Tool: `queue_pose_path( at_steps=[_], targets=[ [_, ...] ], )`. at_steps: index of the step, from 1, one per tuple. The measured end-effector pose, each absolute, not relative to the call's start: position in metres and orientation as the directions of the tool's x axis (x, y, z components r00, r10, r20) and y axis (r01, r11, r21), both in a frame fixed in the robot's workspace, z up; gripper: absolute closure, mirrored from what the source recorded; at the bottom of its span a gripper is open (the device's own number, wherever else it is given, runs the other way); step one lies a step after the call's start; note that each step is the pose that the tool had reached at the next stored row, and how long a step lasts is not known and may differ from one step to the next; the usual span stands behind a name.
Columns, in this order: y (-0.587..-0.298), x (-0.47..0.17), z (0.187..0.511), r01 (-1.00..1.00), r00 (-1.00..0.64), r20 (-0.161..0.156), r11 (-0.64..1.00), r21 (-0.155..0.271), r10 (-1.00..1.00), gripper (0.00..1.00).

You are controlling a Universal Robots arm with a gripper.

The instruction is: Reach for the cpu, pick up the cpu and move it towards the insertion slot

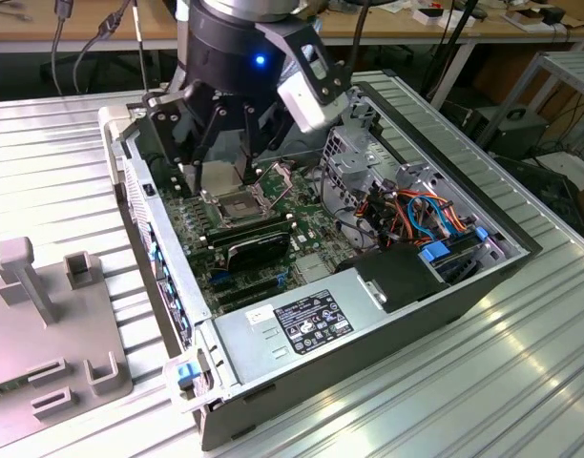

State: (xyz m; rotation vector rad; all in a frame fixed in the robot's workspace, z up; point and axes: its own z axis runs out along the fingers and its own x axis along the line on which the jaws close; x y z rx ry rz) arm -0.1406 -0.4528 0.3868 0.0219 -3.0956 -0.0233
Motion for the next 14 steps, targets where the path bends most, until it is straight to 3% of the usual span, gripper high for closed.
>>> queue_pose_path(
  at_steps=[14],
  targets=[
    [-0.453,-0.057,0.380,-0.014,-1.000,0.025,1.000,0.015,-0.014,0.45]
  ],
)
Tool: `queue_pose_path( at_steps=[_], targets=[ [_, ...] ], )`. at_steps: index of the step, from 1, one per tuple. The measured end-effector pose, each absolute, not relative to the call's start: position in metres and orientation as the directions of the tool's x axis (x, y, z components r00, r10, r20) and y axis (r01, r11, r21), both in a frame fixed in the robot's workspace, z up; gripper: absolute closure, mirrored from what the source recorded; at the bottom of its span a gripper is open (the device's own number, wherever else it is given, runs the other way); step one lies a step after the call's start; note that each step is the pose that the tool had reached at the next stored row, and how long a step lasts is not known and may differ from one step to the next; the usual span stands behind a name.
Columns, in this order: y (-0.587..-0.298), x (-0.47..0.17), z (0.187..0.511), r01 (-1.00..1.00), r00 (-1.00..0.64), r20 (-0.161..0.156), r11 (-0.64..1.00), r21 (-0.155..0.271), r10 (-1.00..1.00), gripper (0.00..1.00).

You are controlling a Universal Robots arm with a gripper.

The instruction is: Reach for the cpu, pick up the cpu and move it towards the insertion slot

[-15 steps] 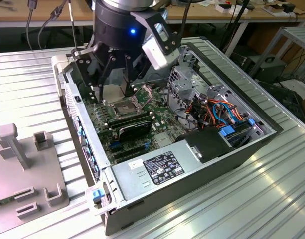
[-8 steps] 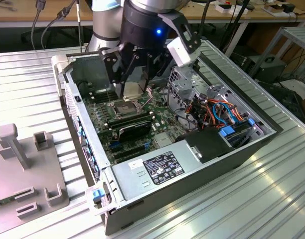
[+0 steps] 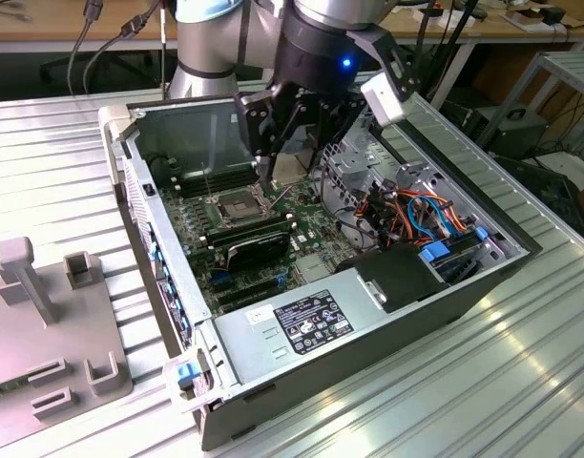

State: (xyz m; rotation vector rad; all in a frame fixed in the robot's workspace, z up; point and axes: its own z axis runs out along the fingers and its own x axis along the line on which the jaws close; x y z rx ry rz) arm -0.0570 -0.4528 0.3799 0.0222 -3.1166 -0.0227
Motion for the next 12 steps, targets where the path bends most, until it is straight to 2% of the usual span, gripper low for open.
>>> queue_pose_path(
  at_steps=[12],
  targets=[
    [-0.4528,-0.0562,0.3798,-0.014,-1.000,0.024,1.000,-0.002,-0.014,0.45]
  ],
)
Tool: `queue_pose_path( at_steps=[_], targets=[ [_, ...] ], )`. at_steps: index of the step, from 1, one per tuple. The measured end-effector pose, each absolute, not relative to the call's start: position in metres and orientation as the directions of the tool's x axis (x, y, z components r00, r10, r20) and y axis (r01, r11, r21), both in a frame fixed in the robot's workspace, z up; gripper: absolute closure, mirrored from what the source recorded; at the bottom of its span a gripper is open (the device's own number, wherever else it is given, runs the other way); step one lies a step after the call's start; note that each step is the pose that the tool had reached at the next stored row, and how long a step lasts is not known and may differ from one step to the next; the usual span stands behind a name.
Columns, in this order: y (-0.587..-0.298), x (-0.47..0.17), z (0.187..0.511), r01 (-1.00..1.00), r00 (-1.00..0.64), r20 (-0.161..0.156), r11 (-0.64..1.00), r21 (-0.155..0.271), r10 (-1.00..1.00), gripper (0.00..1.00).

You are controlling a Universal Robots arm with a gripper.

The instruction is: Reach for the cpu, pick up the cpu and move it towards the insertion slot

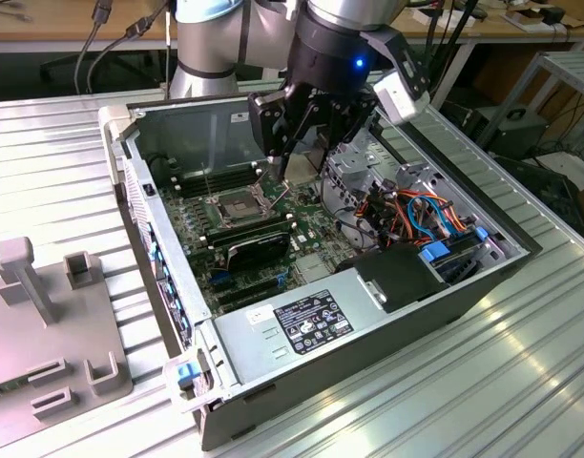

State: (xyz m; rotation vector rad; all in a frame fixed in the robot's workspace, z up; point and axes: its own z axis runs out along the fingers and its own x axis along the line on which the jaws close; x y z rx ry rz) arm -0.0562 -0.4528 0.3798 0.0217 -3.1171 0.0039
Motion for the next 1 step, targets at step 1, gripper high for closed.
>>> queue_pose_path(
  at_steps=[1],
  targets=[
    [-0.4528,-0.0562,0.3798,-0.014,-1.000,0.024,1.000,-0.003,-0.014,0.45]
  ],
)
